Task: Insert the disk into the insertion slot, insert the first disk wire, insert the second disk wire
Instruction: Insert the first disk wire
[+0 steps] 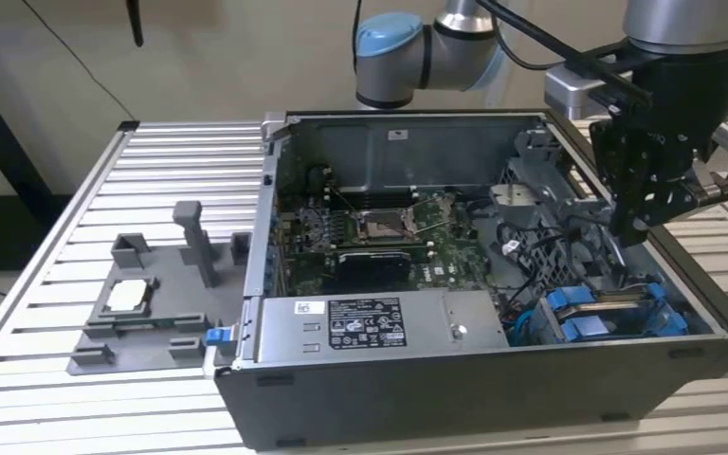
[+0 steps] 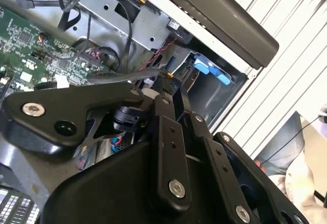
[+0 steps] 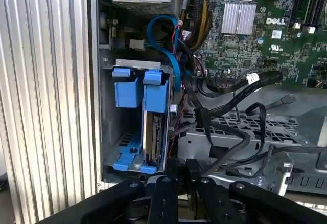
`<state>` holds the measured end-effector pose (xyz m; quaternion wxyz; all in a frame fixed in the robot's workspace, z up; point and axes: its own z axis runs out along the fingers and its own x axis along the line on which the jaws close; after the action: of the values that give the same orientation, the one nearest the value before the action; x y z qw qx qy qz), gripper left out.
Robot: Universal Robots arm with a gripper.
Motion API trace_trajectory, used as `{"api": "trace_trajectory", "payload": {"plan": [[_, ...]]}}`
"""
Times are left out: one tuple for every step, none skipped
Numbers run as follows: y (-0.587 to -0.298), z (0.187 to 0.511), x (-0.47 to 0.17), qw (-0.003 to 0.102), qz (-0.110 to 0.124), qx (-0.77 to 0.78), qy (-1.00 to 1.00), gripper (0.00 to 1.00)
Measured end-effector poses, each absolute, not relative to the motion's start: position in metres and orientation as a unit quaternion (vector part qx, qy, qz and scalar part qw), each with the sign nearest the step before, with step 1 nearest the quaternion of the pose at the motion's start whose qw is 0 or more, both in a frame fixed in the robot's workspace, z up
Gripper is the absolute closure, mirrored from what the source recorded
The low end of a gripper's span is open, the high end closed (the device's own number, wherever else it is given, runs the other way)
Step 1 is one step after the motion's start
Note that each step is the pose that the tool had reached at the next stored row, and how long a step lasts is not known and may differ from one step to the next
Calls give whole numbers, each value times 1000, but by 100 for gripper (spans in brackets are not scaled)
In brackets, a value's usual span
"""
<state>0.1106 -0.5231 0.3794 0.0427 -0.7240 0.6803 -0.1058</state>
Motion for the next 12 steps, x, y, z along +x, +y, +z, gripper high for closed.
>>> {"api": "trace_trajectory", "payload": {"plan": [[-523,379,111,43,-106,-724,680,81],[-523,379,111,43,-106,-724,680,81],[-523,379,111,43,-106,-724,680,81],[-523,379,111,42,-106,-724,680,81],[-523,379,111,41,-104,-724,680,81],[-523,379,112,38,-101,-725,681,81],[-524,379,113,35,-97,-725,681,81],[-524,379,114,31,-94,-726,681,81],[-525,379,115,28,-90,-726,681,81],[-526,378,117,24,-86,-727,681,81],[-527,378,118,21,-83,-727,681,81],[-528,378,120,18,-79,-727,681,81]]}}
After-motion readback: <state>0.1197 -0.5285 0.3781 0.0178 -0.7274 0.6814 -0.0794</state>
